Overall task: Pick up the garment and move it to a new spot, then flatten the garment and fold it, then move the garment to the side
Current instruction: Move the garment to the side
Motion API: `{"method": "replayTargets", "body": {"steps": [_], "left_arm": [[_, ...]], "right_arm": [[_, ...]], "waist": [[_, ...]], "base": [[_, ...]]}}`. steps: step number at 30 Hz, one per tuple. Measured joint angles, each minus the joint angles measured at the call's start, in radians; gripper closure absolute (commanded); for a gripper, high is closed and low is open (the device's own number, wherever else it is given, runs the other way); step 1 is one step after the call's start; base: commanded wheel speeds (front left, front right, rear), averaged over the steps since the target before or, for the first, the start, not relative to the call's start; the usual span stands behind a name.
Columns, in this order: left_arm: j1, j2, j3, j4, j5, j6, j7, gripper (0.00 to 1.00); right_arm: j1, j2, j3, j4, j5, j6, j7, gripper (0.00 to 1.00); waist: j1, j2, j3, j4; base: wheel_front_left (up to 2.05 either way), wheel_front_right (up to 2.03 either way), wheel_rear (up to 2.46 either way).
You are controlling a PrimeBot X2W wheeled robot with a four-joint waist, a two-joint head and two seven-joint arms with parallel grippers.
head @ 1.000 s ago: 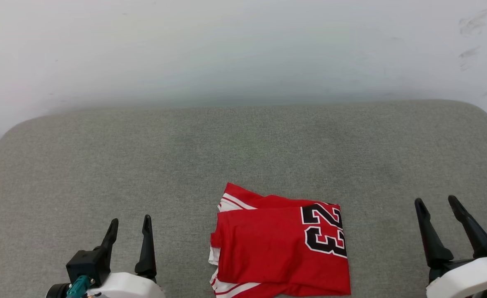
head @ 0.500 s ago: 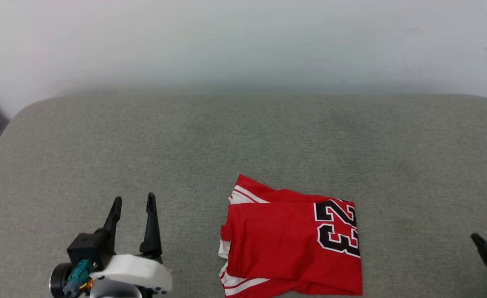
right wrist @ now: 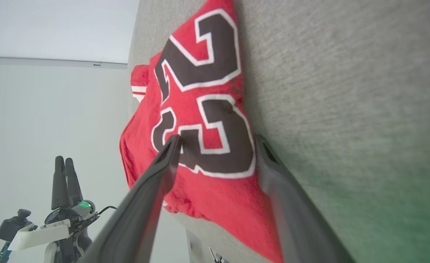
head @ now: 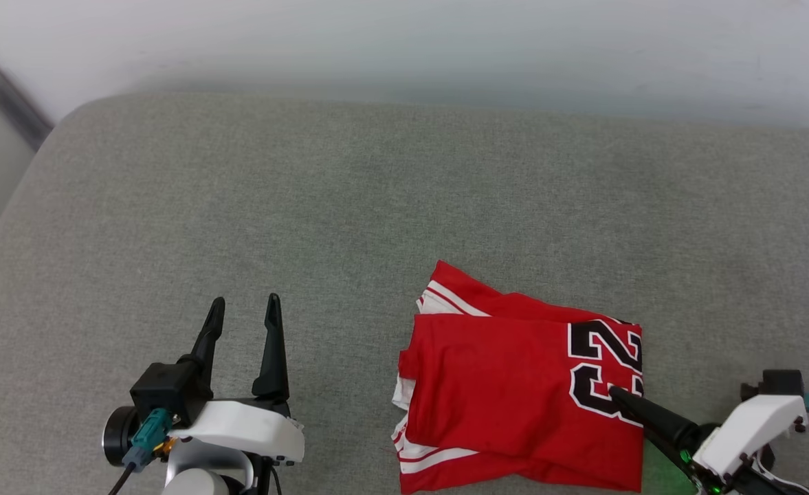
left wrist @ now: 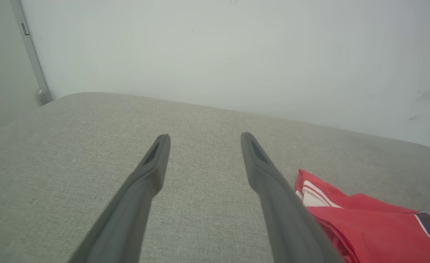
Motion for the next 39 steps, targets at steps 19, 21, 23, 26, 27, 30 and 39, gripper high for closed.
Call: {"method": "replayTargets", "body": {"steps": [19,21,23,26,27,30,39], "left_arm": [[0.011,-0.019,0.027,0.033,0.031,-0.032,0.000,0.00],[0.021,-0.016,0.028,0.034,0.031,-0.032,0.000,0.00],[0.029,-0.013,0.031,0.032,0.030,-0.033,0.000,0.00],[0.038,-0.013,0.033,0.025,0.029,-0.032,0.000,0.00],[0.039,-0.014,0.032,0.020,0.029,-0.032,0.000,0.00],[0.041,-0.016,0.034,0.010,0.029,-0.031,0.000,0.00],[-0.060,0.010,0.011,-0.078,0.081,-0.033,0.031,0.00]], "right_arm": [[-0.101,-0.213,0.330,0.014,-0.124,0.000,-0.207,1.00],[-0.115,-0.246,0.367,0.027,-0.213,0.000,-0.224,1.00],[-0.132,-0.273,0.391,0.044,-0.305,0.000,-0.234,1.00],[-0.161,-0.296,0.408,0.065,-0.422,0.000,-0.231,1.00],[-0.174,-0.297,0.412,0.071,-0.451,0.000,-0.222,1.00],[-0.216,-0.295,0.420,0.088,-0.528,0.000,-0.223,1.00],[-0.442,-0.281,0.429,0.177,-0.624,0.001,-0.327,1.00]], "waist": [[-0.0001,0.0000,-0.042,-0.022],[-0.0001,0.0000,-0.056,-0.041],[0.0000,0.0000,-0.069,-0.065],[0.0000,0.0000,-0.083,-0.110],[0.0000,0.0000,-0.086,-0.127],[-0.0001,0.0000,-0.091,-0.184],[0.0000,0.0000,0.004,-0.377]], "base": [[0.00,0.00,0.00],[0.00,0.00,0.00],[0.00,0.00,0.00],[0.00,0.00,0.00],[0.00,0.00,0.00],[0.00,0.00,0.00],[0.00,0.00,0.00]]}}
